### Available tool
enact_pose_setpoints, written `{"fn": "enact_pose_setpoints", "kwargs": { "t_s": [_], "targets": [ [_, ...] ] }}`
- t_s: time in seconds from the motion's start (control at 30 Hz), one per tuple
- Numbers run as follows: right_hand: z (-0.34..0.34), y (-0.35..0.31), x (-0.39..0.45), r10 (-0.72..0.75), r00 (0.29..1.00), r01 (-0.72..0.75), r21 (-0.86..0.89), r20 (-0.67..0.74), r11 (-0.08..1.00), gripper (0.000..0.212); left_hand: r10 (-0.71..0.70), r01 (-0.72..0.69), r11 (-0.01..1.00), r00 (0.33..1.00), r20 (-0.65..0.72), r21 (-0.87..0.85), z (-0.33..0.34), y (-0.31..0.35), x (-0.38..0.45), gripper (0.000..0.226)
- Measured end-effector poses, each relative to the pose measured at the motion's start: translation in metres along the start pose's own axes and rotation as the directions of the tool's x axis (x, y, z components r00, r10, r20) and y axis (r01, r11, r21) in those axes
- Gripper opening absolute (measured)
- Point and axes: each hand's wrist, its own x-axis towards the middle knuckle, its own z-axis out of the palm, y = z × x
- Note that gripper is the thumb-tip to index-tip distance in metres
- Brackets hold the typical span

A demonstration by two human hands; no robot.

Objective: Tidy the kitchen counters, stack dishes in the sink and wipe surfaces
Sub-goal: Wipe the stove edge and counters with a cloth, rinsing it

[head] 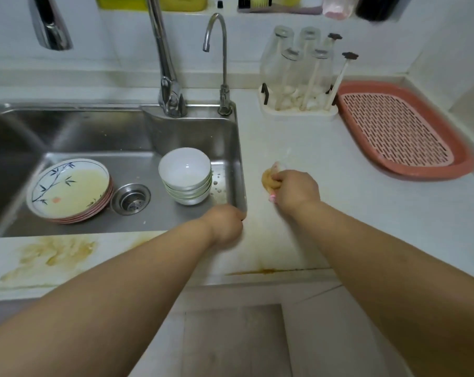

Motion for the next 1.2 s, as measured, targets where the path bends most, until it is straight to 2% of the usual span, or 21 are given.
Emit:
{"fn": "enact_pose_setpoints", "kwargs": {
  "t_s": [0.1, 0.23, 0.33, 0.43, 0.53, 0.6, 0.73, 0.8, 0.9, 1.03, 1.07, 1.1, 1.17, 1.2],
  "targets": [
    [0.010, -0.005, -0.028, -0.093, 0.995, 0.092, 0.041, 0.040, 0.995, 0.018, 0.022, -0.022, 0.999, 1.000, 0.010, 0.035, -0.004, 0.000, 0.000, 0.037],
    [-0.003, -0.006, 0.009, 0.023, 1.000, -0.023, -0.016, -0.001, 1.000, 0.010, 0.035, -0.037, 0.998, 0.999, 0.039, 0.051, -0.006, 0.003, -0.006, 0.040],
    [-0.002, -0.004, 0.029, 0.059, 0.996, -0.061, -0.024, -0.070, 0.998, 0.017, 0.041, -0.043, 0.998, 0.998, 0.046, 0.049, -0.009, 0.001, -0.005, 0.044],
    [0.005, -0.003, 0.008, -0.026, 0.998, 0.021, -0.092, -0.052, 0.996, 0.023, 0.038, -0.040, 0.999, 0.998, 0.048, 0.029, -0.007, -0.003, -0.006, 0.045],
    [0.012, 0.006, -0.043, -0.174, 0.983, 0.167, -0.098, -0.063, 0.981, 0.023, 0.039, -0.041, 0.999, 0.998, 0.051, 0.028, -0.009, -0.005, -0.006, 0.046],
    [0.010, 0.012, -0.049, -0.197, 0.980, 0.194, -0.085, -0.019, 0.977, 0.024, 0.041, -0.042, 0.999, 0.998, 0.056, 0.019, -0.009, -0.004, -0.008, 0.047],
    [-0.001, 0.013, 0.003, 0.018, 0.995, -0.029, -0.114, -0.096, 0.993, 0.022, 0.055, -0.056, 0.998, 0.997, 0.060, 0.031, -0.008, -0.001, -0.014, 0.051],
    [0.007, 0.011, 0.017, 0.036, 0.988, -0.061, -0.168, -0.150, 0.984, 0.032, 0.059, -0.061, 0.998, 0.997, 0.054, 0.030, -0.008, -0.003, -0.014, 0.052],
    [0.018, 0.006, -0.014, -0.065, 0.996, 0.051, -0.209, -0.064, 0.977, 0.031, 0.052, -0.053, 0.998, 0.998, 0.044, 0.028, -0.007, -0.008, -0.013, 0.050],
    [0.020, 0.005, -0.106, -0.381, 0.923, 0.383, -0.221, 0.052, 0.897, 0.034, 0.065, -0.069, 0.993, 0.997, 0.049, 0.093, -0.002, -0.007, -0.018, 0.048],
    [0.014, 0.012, -0.120, -0.364, 0.929, 0.371, -0.177, 0.070, 0.912, 0.034, 0.066, -0.072, 0.991, 0.996, 0.053, 0.117, -0.001, -0.006, -0.021, 0.047],
    [0.008, 0.024, -0.126, -0.287, 0.955, 0.294, -0.118, 0.078, 0.948, 0.029, 0.067, -0.074, 0.987, 0.996, 0.053, 0.141, 0.000, -0.007, -0.023, 0.046],
    [-0.009, 0.061, -0.122, -0.035, 0.999, 0.038, -0.147, 0.024, 0.988, 0.021, 0.078, -0.086, 0.980, 0.996, 0.051, 0.179, 0.001, -0.009, -0.025, 0.046],
    [-0.018, 0.080, -0.119, 0.097, 0.995, -0.103, -0.201, -0.038, 0.974, 0.023, 0.085, -0.092, 0.977, 0.995, 0.046, 0.191, 0.003, -0.010, -0.027, 0.046]
  ]
}}
